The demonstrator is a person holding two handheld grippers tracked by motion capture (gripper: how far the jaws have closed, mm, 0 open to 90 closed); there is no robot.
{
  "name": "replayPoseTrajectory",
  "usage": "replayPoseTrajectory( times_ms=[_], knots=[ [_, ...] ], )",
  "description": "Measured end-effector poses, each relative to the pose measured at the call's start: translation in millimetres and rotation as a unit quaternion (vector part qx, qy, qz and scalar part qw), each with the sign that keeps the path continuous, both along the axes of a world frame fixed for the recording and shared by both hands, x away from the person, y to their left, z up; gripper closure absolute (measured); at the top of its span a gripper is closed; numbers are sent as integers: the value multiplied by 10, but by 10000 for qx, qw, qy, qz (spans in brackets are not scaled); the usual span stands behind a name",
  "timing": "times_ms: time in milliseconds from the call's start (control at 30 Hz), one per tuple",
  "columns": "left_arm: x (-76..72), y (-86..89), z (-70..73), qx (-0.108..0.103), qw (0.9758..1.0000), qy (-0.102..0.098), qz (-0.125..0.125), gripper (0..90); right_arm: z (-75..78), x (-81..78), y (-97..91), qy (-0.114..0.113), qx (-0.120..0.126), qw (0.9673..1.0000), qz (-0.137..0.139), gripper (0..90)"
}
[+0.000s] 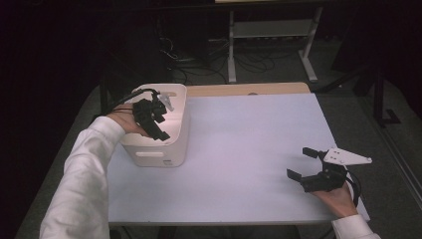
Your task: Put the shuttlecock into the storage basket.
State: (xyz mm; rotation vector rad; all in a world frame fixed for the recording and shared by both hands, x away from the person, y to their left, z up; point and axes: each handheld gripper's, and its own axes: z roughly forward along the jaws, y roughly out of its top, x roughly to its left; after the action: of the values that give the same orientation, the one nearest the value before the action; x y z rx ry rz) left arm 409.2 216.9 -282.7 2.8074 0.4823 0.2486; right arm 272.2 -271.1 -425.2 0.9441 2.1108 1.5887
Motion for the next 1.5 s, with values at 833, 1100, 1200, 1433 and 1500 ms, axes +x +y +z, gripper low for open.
replayPoseTrajectory(
  times_ms=[833,1100,1200,1433,1500],
  knots=[
    [-153,211,356,-1490,9874,-424,338,0,11,-12,1,-22,0,10000,-9,0],
    [-279,371,354,-1881,9781,-755,472,0,15,-12,9,-53,11,10000,0,0],
    [-324,420,341,-2019,9751,-764,517,0,16,-14,14,-43,11,10000,1,0],
    [-474,538,296,-2291,9663,-1005,603,0,14,-14,20,-23,8,10000,6,0],
    [-517,579,295,-2355,9634,-1099,653,0,17,-15,23,-29,4,10000,9,0]
  ],
)
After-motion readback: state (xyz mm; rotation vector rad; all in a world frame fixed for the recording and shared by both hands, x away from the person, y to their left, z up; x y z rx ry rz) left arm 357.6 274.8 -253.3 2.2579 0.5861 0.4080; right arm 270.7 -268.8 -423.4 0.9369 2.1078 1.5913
